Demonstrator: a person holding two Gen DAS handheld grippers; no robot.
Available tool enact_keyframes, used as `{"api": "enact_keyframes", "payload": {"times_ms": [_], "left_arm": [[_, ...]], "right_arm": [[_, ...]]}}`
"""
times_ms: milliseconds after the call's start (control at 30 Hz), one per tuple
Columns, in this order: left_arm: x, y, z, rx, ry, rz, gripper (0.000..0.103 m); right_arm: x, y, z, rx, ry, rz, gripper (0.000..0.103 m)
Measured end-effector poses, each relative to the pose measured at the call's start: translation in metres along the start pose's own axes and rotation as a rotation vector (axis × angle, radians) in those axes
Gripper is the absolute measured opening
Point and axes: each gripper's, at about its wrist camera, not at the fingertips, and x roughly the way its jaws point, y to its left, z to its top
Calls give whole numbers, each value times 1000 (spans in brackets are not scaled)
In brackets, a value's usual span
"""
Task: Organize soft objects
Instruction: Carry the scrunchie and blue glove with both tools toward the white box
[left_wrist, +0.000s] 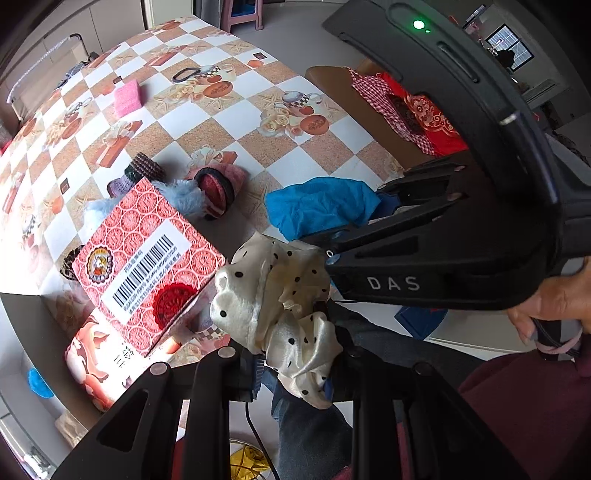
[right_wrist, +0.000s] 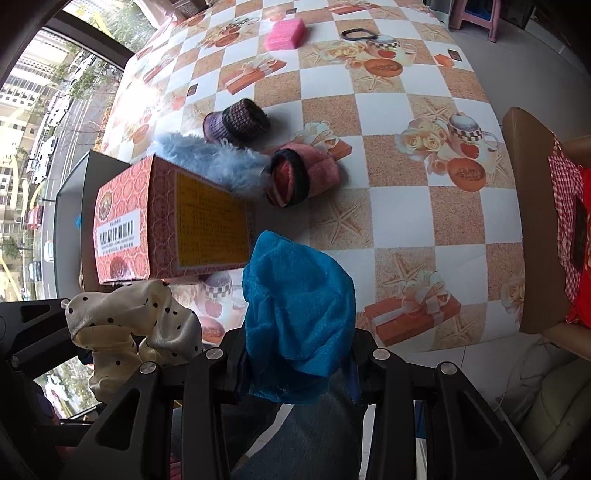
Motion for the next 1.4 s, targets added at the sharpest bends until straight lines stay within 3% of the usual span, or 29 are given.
{"api": "enact_keyframes", "payload": {"times_ms": [367, 533, 867, 1400], "left_arm": [[-1, 29, -55, -43, 28, 66, 26], [-6, 57, -82, -169, 25, 84, 26], [-26, 101, -115, -424, -52, 143, 26], [-68, 165, -171, -746, -203, 223, 26]], "right_arm": [[22, 55, -17, -185, 87, 28, 40], [31, 81, -21, -270, 123, 53, 40], [42, 136, -19, -441, 160, 60, 40], [32, 197, 1, -615, 146, 51, 40]]}}
